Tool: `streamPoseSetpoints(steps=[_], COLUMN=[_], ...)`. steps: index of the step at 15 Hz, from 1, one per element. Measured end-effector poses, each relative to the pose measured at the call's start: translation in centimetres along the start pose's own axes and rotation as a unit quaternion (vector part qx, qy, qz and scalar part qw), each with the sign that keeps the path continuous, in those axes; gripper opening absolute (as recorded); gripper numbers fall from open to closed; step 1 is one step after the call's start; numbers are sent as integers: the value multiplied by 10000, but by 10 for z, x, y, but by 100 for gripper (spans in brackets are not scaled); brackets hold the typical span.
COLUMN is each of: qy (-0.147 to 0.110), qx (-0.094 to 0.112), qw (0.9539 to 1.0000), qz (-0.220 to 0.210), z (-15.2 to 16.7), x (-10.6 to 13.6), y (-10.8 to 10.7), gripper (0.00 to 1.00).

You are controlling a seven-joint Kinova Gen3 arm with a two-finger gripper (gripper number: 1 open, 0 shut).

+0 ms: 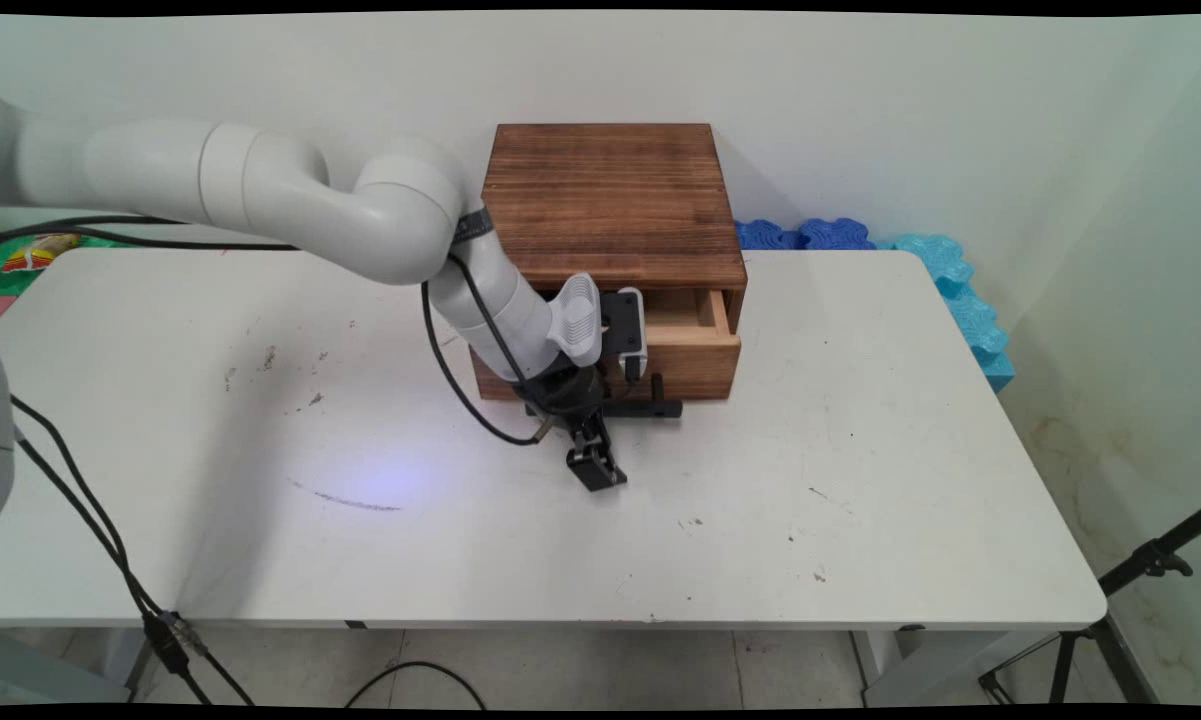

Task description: Open the drawer

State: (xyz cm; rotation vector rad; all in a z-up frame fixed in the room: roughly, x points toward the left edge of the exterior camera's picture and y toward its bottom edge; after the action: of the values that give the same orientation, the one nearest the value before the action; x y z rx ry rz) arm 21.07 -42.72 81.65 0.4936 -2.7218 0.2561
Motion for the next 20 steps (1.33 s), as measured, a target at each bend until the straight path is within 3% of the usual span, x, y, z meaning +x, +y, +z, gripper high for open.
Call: streamPoseSetpoints(steps=[20], qy=[-6], qx=[-396], qw=[9987], qz=[-318], z=[-30], x=[-3], y=[88], gripper=[100])
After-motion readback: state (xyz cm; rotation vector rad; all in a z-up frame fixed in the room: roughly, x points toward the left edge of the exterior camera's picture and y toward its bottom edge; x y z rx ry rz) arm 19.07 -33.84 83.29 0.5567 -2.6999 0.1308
